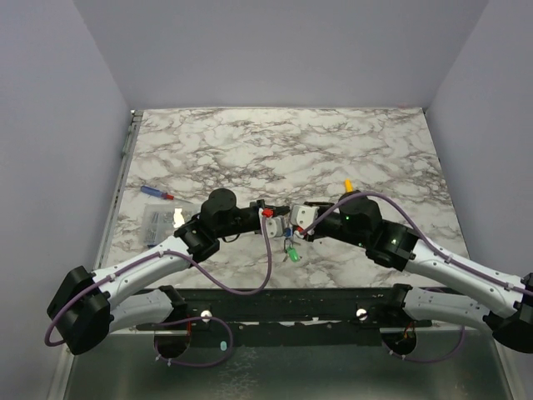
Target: Put the keys on the keyring
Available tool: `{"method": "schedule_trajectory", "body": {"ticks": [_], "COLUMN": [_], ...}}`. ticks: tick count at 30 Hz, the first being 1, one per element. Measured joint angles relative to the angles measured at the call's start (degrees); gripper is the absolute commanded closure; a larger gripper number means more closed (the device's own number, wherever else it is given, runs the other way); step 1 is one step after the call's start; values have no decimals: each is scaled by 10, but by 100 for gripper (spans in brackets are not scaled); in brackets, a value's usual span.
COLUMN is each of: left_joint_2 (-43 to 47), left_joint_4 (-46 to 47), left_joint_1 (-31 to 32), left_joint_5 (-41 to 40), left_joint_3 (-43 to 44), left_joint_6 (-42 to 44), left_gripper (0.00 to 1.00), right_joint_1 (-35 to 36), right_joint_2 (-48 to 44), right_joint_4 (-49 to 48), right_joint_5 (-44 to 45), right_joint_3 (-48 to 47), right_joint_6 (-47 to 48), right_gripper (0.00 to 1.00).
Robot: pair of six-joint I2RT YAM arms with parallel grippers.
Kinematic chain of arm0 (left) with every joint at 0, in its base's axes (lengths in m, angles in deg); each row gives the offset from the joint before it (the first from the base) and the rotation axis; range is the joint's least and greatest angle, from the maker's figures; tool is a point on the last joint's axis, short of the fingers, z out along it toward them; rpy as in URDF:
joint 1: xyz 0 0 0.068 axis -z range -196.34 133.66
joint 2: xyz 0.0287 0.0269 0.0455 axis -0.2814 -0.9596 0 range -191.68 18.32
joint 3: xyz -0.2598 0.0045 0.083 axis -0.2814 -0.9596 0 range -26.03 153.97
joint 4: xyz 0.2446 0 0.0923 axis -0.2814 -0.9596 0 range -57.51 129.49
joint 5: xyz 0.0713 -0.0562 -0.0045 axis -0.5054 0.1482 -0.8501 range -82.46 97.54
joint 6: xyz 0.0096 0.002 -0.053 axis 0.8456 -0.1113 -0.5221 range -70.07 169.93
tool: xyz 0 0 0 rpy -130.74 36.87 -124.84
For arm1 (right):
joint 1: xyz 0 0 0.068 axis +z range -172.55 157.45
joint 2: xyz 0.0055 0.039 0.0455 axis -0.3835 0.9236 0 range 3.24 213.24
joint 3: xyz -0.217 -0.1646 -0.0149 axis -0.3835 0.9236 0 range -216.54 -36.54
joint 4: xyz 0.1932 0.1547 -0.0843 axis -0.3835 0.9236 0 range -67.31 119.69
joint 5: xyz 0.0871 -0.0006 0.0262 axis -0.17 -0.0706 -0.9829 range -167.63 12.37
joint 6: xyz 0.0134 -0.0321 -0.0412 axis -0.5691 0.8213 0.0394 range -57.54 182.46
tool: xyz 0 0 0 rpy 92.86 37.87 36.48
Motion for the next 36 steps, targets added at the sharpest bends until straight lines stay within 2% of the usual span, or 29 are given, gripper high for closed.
{"method": "schedule_trajectory", "body": {"ticks": [19, 23, 25, 28, 36], "left_joint_2": [0, 0, 0, 0, 1], "left_joint_4": [-1, -3, -5, -8, -13], "left_joint_1": [4, 6, 6, 7, 7], "left_joint_5": [-3, -3, -3, -3, -3], "left_joint_3": [1, 2, 3, 4, 4], "left_joint_6": [1, 1, 2, 3, 10], "left_gripper": [100, 100, 100, 100, 100], "right_joint_1": [0, 0, 0, 0, 0], "right_joint_2": [31, 32, 32, 33, 35], "right_joint_4": [-15, -19, -22, -26, -26], "right_joint_5": [-1, -1, -1, -1, -1], "right_joint_3": [-2, -2, -2, -2, -2], "right_joint_6": [5, 5, 5, 5, 5], "right_gripper": [70, 77, 87, 96, 99]}}
